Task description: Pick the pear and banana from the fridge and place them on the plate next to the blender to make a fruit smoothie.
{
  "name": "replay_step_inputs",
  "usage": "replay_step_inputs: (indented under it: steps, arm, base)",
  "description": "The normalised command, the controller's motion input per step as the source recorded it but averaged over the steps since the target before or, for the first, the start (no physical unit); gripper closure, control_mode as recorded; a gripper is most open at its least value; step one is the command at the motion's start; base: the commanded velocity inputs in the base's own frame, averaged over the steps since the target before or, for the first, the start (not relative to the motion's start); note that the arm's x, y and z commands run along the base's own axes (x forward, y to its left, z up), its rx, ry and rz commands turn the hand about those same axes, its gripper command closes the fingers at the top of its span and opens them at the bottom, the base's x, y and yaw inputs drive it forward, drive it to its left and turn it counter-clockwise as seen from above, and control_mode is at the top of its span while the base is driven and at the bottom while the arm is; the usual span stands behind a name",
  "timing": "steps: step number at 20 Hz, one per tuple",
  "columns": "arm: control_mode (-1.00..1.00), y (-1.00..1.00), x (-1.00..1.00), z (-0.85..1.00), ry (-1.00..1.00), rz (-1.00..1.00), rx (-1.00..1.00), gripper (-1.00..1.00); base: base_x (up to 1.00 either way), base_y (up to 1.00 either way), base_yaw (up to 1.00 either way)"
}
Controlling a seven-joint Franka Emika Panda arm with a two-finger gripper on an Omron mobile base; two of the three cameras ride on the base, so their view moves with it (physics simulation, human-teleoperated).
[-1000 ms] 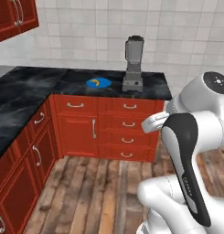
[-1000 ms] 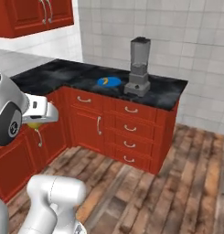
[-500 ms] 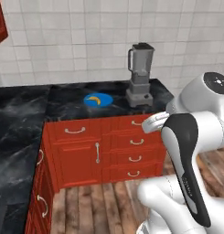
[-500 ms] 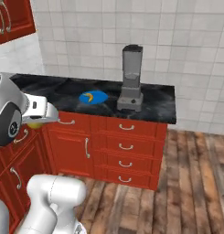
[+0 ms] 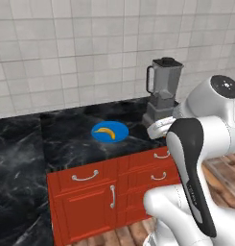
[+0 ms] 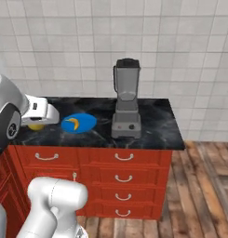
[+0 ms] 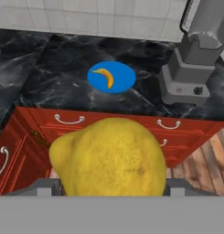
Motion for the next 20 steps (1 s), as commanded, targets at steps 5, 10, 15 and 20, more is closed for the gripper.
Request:
replay_step_inputs:
  steps: [5,10,15,20]
  arm:
    - [1.00,0.00,0.00,0.00,0.00,0.00,0.00,1.00]
    - [1.00,0.00,0.00,0.00,0.00,0.00,0.00,1.00]
    - [1.00,0.00,0.00,0.00,0.00,0.00,0.00,1.00]
    - [-1.00,-0.01,0.54,-0.54,0.27,-0.01,-0.01,1.00]
  base:
    - [0.62,0.03,-0.01]
    - [0.55,0.01,-0.03]
    - [0.60,0.00,-0.06]
    - [0.00,0.00,0.00]
